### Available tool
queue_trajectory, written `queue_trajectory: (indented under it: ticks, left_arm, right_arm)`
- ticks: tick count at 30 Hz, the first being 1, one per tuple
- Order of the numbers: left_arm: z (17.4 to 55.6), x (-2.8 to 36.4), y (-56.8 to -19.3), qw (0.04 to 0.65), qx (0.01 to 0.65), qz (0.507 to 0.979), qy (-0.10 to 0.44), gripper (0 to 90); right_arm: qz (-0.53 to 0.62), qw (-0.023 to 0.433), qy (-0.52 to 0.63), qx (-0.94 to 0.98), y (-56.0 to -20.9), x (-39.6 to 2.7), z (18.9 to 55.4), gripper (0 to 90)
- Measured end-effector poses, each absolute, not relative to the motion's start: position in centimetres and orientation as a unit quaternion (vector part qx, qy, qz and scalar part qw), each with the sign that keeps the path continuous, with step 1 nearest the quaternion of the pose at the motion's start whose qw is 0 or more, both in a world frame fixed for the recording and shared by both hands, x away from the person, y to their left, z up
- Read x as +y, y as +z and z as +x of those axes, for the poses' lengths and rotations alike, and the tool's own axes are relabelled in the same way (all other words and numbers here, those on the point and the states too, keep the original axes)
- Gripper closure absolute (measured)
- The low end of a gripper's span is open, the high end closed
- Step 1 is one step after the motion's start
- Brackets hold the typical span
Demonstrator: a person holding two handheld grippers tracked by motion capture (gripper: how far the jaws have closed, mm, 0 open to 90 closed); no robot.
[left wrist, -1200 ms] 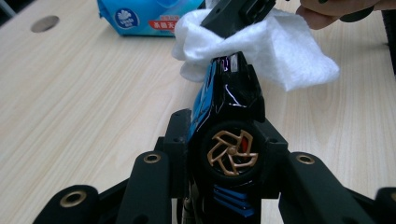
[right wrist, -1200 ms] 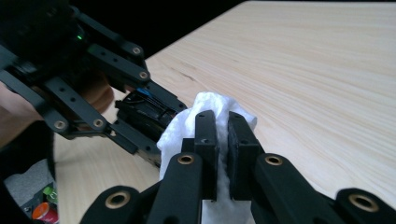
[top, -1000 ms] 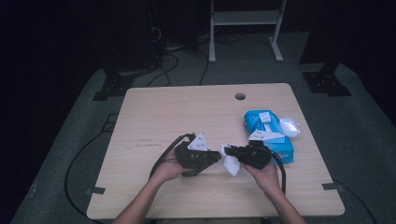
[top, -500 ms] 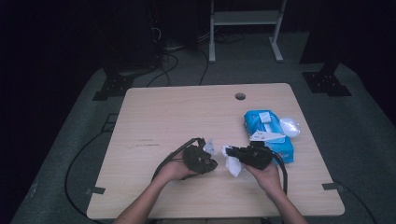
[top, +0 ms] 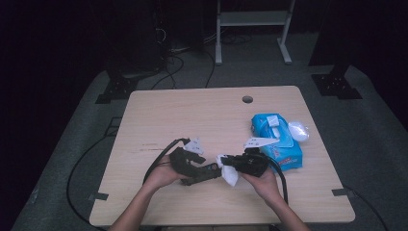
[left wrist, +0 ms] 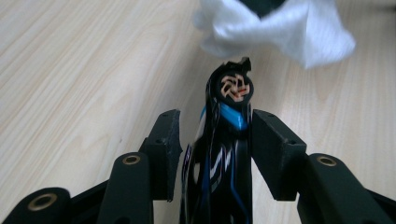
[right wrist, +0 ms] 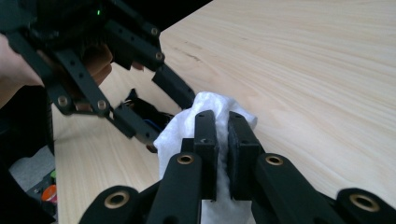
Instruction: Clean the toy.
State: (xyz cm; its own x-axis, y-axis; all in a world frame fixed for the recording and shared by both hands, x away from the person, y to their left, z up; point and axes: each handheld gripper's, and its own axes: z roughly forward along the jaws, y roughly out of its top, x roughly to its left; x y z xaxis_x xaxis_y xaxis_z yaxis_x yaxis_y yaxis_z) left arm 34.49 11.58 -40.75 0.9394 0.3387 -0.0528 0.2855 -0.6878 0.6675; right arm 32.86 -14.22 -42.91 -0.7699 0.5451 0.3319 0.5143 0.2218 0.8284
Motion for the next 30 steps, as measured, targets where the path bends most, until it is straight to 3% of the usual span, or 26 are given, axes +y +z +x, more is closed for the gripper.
queue_trajectory:
  ticks: [10, 30]
  left_arm:
    - [35.1, 15.4, -40.5, 0.403, 0.205, 0.892, 0.023, 49.9]
    - [34.7, 16.3, -42.8, 0.446, 0.236, 0.863, -0.021, 46.2]
  right_arm:
    - [0.323, 0.001, 0.529, 0.785, -42.9, -11.9, 33.2, 83.1]
    - [0.313, 0.008, 0.508, 0.802, -43.5, -11.4, 32.7, 83.7]
